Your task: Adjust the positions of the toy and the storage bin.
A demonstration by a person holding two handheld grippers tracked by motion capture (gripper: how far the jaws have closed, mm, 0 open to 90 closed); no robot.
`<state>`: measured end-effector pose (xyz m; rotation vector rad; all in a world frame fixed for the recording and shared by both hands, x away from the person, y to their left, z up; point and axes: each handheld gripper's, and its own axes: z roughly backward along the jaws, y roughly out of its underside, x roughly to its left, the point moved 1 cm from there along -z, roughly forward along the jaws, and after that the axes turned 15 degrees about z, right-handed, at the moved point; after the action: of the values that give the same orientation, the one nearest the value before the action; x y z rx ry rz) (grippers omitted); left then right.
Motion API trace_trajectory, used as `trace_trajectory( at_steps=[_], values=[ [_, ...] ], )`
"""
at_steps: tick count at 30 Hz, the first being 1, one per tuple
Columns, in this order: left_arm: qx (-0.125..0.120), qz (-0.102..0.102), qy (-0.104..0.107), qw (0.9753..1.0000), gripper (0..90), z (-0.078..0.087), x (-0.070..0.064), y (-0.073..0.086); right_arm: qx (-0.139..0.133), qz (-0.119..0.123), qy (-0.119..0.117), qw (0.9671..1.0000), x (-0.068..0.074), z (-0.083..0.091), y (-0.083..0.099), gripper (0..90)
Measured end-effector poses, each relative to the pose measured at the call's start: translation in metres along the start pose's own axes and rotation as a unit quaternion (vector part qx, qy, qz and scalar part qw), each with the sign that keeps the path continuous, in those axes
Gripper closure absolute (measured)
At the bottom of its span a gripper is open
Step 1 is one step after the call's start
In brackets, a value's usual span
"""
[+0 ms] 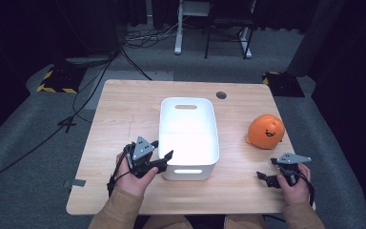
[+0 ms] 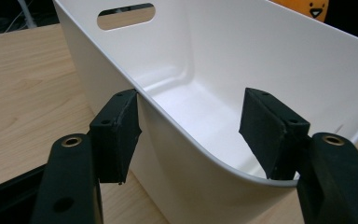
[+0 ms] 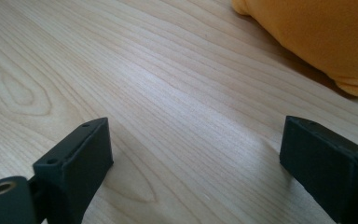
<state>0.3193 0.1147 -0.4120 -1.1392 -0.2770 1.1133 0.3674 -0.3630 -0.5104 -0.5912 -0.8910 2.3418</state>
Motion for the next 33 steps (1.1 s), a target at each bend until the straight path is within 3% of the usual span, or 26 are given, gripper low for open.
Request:
trace_trajectory(
  at_steps=[17, 28, 30, 31, 33],
  values=[
    [-0.005, -0.001, 0.017, 0.9998, 32.2, 0.015, -0.04, 0.028, 0.0, 0.0, 0.0, 1.0, 0.0, 0.0, 0.0, 9.4],
    [0.001, -0.012, 0.017, 0.9998, 30.4, 0.018, -0.045, 0.03, 0.0, 0.001, -0.001, 1.0, 0.0, 0.0, 0.0, 9.3],
    [-0.007, -0.023, 0.008, 0.9997, 27.7, 0.018, -0.043, 0.029, 0.0, 0.001, -0.001, 1.0, 0.0, 0.0, 0.0, 9.3],
    [-0.015, -0.015, 0.008, 0.9997, 23.0, 0.02, -0.041, 0.025, 0.0, 0.001, -0.001, 1.0, 0.0, 0.0, 0.0, 9.3],
    [-0.021, -0.011, 0.016, 0.9996, 23.1, 0.021, -0.035, 0.019, 0.0, 0.001, -0.001, 1.0, 0.0, 0.0, 0.0, 9.3]
  ],
)
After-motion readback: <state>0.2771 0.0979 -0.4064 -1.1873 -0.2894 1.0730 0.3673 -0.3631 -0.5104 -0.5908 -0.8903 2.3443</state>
